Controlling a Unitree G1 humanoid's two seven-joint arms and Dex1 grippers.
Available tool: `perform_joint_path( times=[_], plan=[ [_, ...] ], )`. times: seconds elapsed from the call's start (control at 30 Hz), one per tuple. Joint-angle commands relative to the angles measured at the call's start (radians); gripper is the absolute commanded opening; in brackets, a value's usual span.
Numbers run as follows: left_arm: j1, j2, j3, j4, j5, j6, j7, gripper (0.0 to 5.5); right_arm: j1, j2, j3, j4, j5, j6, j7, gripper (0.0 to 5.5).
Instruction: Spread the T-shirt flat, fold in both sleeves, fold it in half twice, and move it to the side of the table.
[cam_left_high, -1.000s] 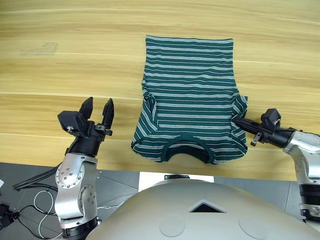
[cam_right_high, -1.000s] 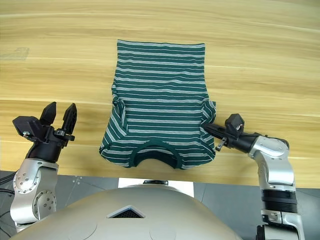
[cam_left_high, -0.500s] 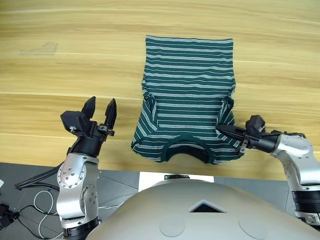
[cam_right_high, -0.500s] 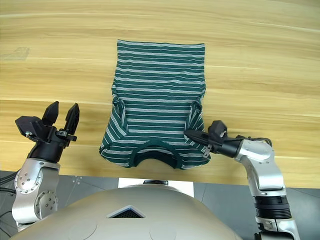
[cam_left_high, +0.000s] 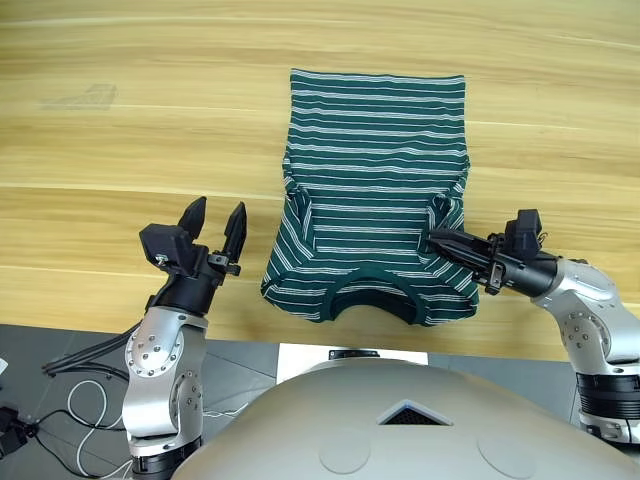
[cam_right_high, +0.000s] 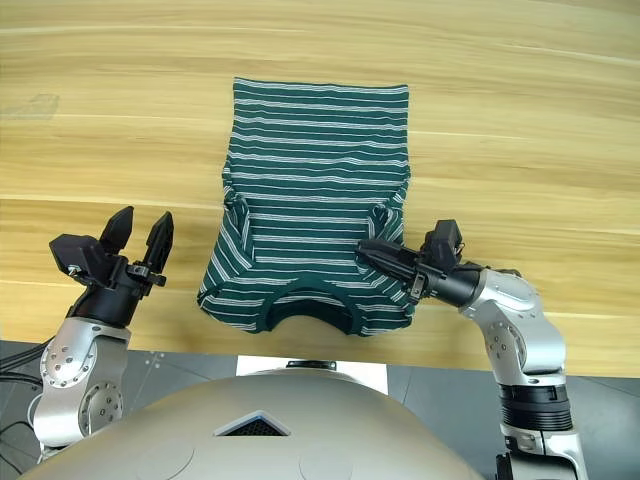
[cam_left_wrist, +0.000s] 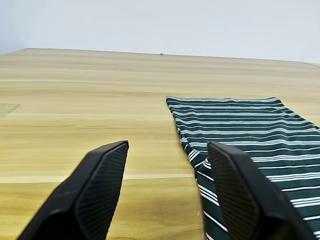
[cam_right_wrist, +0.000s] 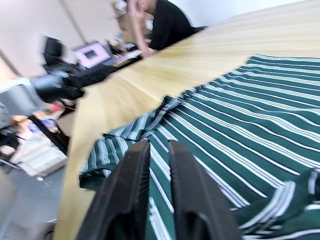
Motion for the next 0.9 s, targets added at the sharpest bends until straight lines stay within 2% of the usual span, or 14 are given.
perform_joint_path(
  times=[0.03,0.17,0.2,0.27,0.37,0.4,0.5,0.67,0.8,0.9],
  plan=[
    [-0.003,0.006,-0.001,0.001,0.011,-0.001,-0.001,2.94,0.039,-0.047,-0.004,-0.055,0.054,0.05,0.056,1.36],
    [-0.004,0.01,-0.002,0.0,0.013,-0.001,-0.005,2.94,0.053,-0.056,-0.006,-0.061,0.056,0.054,0.069,1.98],
    [-0.008,0.021,-0.001,0.001,0.025,-0.007,-0.01,2.94,0.037,-0.039,-0.019,-0.037,0.024,0.019,0.041,2.17],
    [-0.016,0.06,0.014,0.009,0.056,-0.026,-0.033,2.94,-0.013,0.001,-0.029,0.028,-0.094,-0.085,-0.048,2.21],
    [-0.049,0.205,0.103,0.104,0.205,-0.15,-0.08,2.94,-0.13,0.054,-0.06,0.155,-0.366,-0.372,-0.255,2.21],
    [-0.047,0.293,0.134,0.148,0.317,-0.251,-0.096,2.94,-0.174,0.056,-0.086,0.202,-0.463,-0.512,-0.324,2.21],
    [-0.06,0.512,0.177,0.273,0.611,-0.511,-0.094,2.94,-0.261,-0.02,-0.129,0.374,-0.804,-0.981,-0.528,2.21],
    [-0.105,0.701,0.07,0.416,1.033,-0.818,0.063,2.94,-0.239,-0.194,-0.119,0.598,-1.317,-1.491,-0.838,2.21],
    [-0.262,0.782,-0.082,0.561,1.36,-1.02,0.347,2.94,-0.192,-0.326,-0.027,0.726,-1.634,-1.678,-1.05,2.21],
    [-0.286,0.828,-0.133,0.613,1.464,-1.1,0.484,2.94,-0.17,-0.357,0.016,0.743,-1.753,-1.738,-1.184,2.21]
  ],
)
